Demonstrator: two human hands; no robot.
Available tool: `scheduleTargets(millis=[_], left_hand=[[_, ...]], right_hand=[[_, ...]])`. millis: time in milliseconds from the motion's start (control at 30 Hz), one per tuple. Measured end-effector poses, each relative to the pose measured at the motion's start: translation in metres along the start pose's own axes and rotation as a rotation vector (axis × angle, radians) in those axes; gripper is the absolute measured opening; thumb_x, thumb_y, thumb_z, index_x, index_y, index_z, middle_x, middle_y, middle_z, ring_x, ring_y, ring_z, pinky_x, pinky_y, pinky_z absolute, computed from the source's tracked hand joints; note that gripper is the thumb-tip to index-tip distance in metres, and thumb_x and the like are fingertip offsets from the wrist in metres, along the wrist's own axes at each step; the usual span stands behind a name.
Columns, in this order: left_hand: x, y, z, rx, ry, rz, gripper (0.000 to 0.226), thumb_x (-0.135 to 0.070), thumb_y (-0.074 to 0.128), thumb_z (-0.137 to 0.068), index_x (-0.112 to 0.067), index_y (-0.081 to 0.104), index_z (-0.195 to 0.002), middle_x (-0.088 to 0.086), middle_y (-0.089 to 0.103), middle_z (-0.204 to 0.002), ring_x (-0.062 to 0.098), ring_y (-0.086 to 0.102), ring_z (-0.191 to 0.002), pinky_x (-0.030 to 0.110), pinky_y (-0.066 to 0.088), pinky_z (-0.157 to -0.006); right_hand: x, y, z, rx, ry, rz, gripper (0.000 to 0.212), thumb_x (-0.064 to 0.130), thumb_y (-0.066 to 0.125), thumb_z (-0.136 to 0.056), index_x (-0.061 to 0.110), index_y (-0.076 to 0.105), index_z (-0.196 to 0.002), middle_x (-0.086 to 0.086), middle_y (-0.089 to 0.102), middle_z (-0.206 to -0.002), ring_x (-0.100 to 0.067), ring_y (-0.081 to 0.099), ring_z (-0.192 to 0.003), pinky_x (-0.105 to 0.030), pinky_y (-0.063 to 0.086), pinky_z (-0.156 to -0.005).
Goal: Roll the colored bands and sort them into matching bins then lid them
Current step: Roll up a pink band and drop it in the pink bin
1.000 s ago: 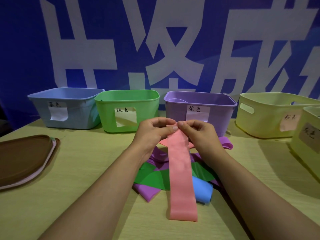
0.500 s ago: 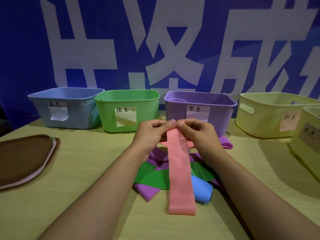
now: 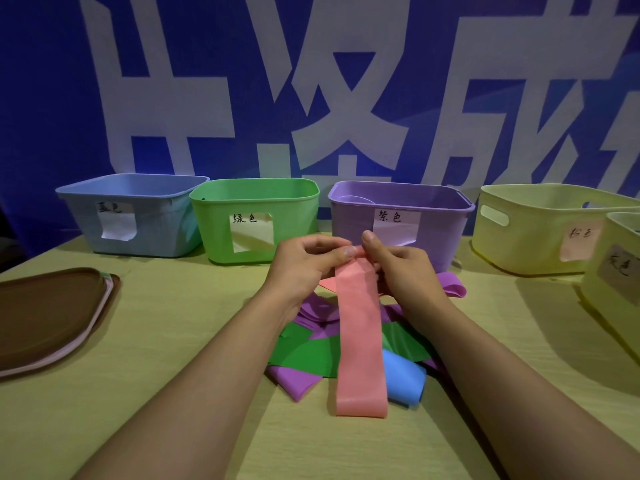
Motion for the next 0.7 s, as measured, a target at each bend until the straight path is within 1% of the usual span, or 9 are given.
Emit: scheduleTargets(millis=[67,133,200,300,400,467,567,633,700], left_hand=[[0.0,-0.001,0.0,0.002,0.005,-0.012,0.022,0.0,0.083,-0.079,0.0,0.078,-0.1,0.011,0.08,-0.092,0.02,0.077,-0.086,0.027,0.062,-0.077],[0.001,-0.002,-0.001,0.003,0.009,-0.028,0.022,-0.001,0.084,-0.079,-0.001,0.078,-0.1,0.011,0.08,-0.094,0.021,0.077,-0.089,0.028,0.062,-0.079],[0.001,-0.002,-0.001,0.0,0.011,-0.042,0.023,0.0,0.084,-0.078,-0.001,0.078,-0.1,0.012,0.079,-0.096,0.02,0.077,-0.089,0.027,0.062,-0.08],[0.002,-0.004,-0.001,-0.01,0.004,-0.059,0.022,-0.001,0.086,-0.076,-0.004,0.078,-0.096,0.013,0.079,-0.097,0.02,0.076,-0.09,0.026,0.062,-0.081],[0.005,-0.005,-0.004,-0.009,-0.022,-0.058,0.021,0.0,0.086,-0.075,-0.006,0.078,-0.094,0.017,0.077,-0.103,0.027,0.075,-0.099,0.032,0.062,-0.087],[0.006,-0.003,-0.004,0.014,-0.05,-0.017,0.023,0.0,0.085,-0.077,-0.005,0.076,-0.097,0.015,0.077,-0.103,0.028,0.075,-0.099,0.033,0.062,-0.086],[0.006,0.003,-0.001,0.045,-0.108,0.038,0.022,-0.017,0.081,-0.086,-0.004,0.074,-0.103,0.016,0.077,-0.105,0.025,0.075,-0.091,0.028,0.062,-0.076],[0.009,0.004,0.0,0.045,-0.153,-0.01,0.03,-0.036,0.073,-0.093,-0.007,0.077,-0.102,0.014,0.079,-0.098,0.024,0.077,-0.09,0.028,0.061,-0.077],[0.012,0.0,-0.001,0.019,-0.168,-0.071,0.037,-0.045,0.07,-0.094,-0.009,0.08,-0.099,0.014,0.079,-0.094,0.028,0.077,-0.092,0.034,0.062,-0.083]], right_hand=[[0.0,-0.001,-0.001,-0.006,-0.014,0.017,0.047,0.046,0.066,-0.095,-0.001,0.076,-0.095,-0.028,0.072,-0.09,-0.026,0.068,-0.071,-0.039,0.06,-0.067],[-0.002,0.0,-0.003,0.003,-0.025,0.038,0.041,0.042,0.067,-0.096,0.003,0.077,-0.092,-0.026,0.074,-0.088,-0.024,0.068,-0.07,-0.039,0.06,-0.064],[-0.003,0.0,-0.004,0.018,-0.039,0.053,0.036,0.04,0.067,-0.097,0.005,0.078,-0.091,-0.022,0.075,-0.087,-0.021,0.069,-0.068,-0.033,0.059,-0.059],[-0.004,0.0,-0.005,0.039,-0.05,0.074,0.032,0.034,0.066,-0.099,0.005,0.077,-0.092,-0.018,0.075,-0.084,-0.019,0.069,-0.066,-0.028,0.056,-0.056],[-0.003,0.001,-0.005,0.055,-0.061,0.065,0.026,0.029,0.067,-0.099,0.005,0.077,-0.094,-0.017,0.076,-0.085,-0.022,0.071,-0.071,-0.028,0.057,-0.057],[-0.002,0.001,-0.004,0.064,-0.066,0.054,0.023,0.026,0.067,-0.099,0.005,0.077,-0.098,-0.017,0.076,-0.088,-0.023,0.073,-0.075,-0.029,0.058,-0.058],[-0.001,0.003,-0.003,0.09,-0.078,0.046,0.02,0.024,0.067,-0.098,0.006,0.076,-0.103,-0.015,0.077,-0.091,-0.023,0.073,-0.079,-0.032,0.06,-0.059],[0.0,0.003,-0.003,0.096,-0.104,0.051,0.018,0.021,0.068,-0.098,0.006,0.076,-0.104,-0.014,0.077,-0.092,-0.02,0.07,-0.078,-0.033,0.061,-0.06],[0.001,0.003,-0.003,0.091,-0.12,0.052,0.016,0.018,0.068,-0.098,0.006,0.076,-0.104,-0.013,0.077,-0.094,-0.018,0.069,-0.079,-0.031,0.061,-0.061]])
Point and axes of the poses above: each hand's wrist, its own z-axis away from the middle knuckle, its own y-axis out of the palm, x = y × z, the point moved 5 cm from there along -z, towards the middle knuckle
